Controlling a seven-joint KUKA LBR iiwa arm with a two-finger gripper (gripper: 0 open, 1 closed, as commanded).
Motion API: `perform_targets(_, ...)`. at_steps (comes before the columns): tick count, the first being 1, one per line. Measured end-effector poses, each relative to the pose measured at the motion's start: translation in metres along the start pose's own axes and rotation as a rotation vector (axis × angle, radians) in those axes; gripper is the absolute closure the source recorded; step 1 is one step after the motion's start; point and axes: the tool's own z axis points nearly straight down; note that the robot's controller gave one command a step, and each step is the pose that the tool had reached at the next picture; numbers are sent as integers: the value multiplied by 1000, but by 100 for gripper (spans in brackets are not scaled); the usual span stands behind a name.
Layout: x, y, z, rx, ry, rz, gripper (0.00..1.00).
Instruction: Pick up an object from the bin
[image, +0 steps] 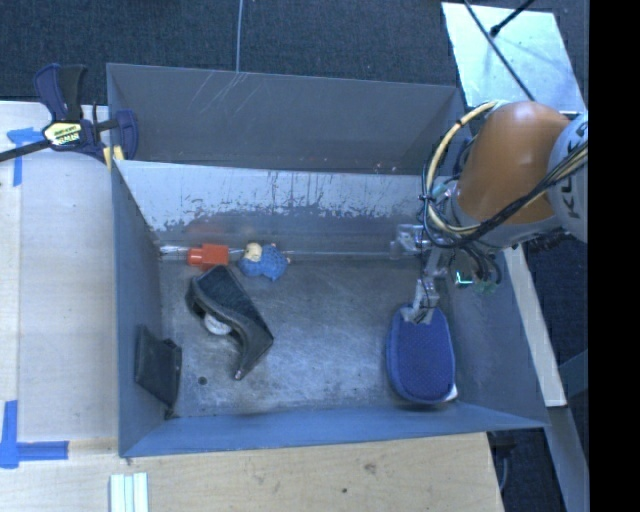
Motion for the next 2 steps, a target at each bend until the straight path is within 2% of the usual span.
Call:
perform_targets(1, 49, -40, 55, -1, -2, -356, 0)
perform_targets(2, 20, -31, 69, -4, 0, -1017, 0)
